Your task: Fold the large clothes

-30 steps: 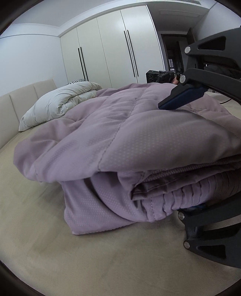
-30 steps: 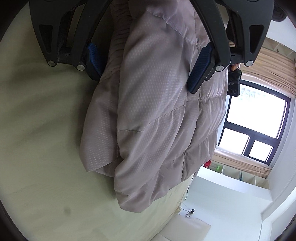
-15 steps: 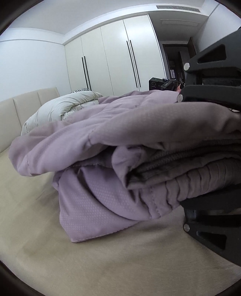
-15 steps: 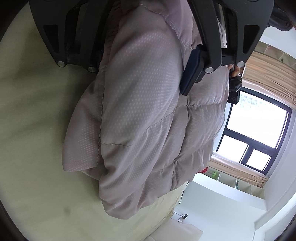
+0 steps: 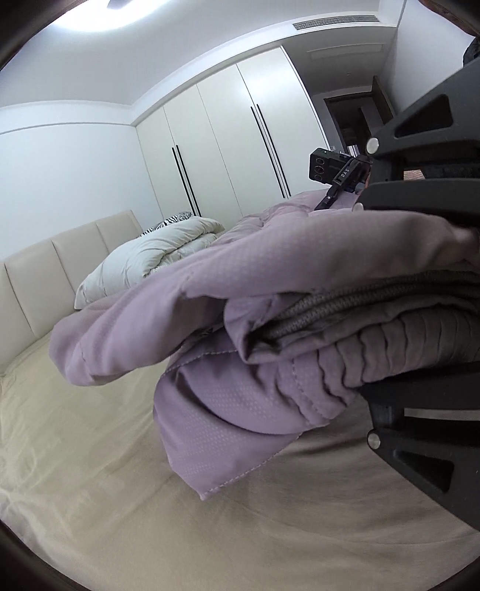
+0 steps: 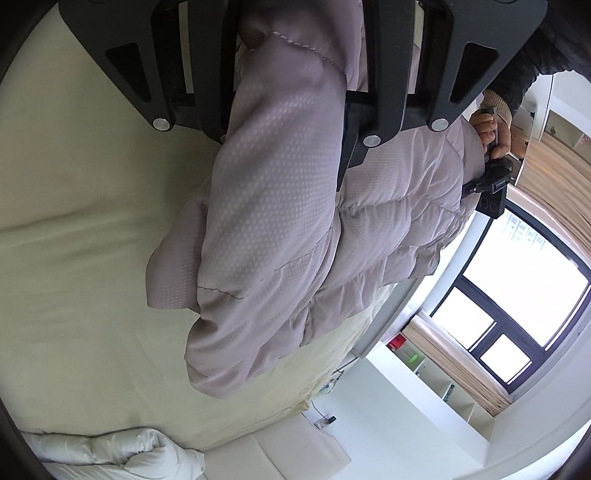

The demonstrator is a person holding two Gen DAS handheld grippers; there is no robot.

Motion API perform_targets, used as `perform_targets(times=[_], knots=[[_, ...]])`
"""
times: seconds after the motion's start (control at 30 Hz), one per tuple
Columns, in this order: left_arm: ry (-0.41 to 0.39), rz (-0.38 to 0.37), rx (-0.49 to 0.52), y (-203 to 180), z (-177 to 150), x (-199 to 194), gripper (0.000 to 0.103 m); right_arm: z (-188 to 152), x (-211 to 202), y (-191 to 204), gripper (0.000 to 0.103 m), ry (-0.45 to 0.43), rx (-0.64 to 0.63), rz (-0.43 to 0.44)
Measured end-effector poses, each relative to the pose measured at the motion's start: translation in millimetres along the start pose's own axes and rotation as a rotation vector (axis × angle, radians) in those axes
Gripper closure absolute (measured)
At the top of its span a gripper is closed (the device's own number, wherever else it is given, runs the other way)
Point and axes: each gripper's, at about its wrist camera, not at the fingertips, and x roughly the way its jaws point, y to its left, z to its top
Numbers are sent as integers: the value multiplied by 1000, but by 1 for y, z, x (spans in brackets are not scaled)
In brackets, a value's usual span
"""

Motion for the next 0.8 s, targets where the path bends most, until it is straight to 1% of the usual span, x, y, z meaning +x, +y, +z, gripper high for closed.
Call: perform_targets(times=[0.17,0.27,0.33,0.37,0.43,0.5,0.6,0.63,0.67,0.7,0.77,0.8], knots=[[-25,-20,47,-33,-40,-49,62,-28,-46,53,75,-53,-37,53],[-37,-28,62,-39,-62,-69,62,-47,-67,66,75,-80,-34,82],[-36,-28,63,-37,-76,-75,62,-62,-75,67,75,-92,-18,97],[-31,-26,59,-34,-81,-74,62,-68,-72,68,75,-96,-7,103],[-10,-20,32,-16,-85,-70,62,-86,-68,59,75,-102,24,118],[19,-3,-3,8,-78,-60,62,-99,-50,38,75,-107,89,135],[70,59,-68,51,-86,-37,62,-126,-18,2,75,-81,206,113],[68,54,-104,68,-89,-33,60,-135,-7,-14,75,-67,255,100],[55,4,-137,81,-91,-33,59,-143,2,-28,74,-72,307,127],[42,-27,-142,88,-95,-34,59,-151,6,-46,73,-94,372,198],[20,-51,-139,96,-102,-35,56,-159,12,-56,67,-118,391,223],[13,-66,-144,100,-105,-36,56,-162,15,-58,65,-120,395,236]])
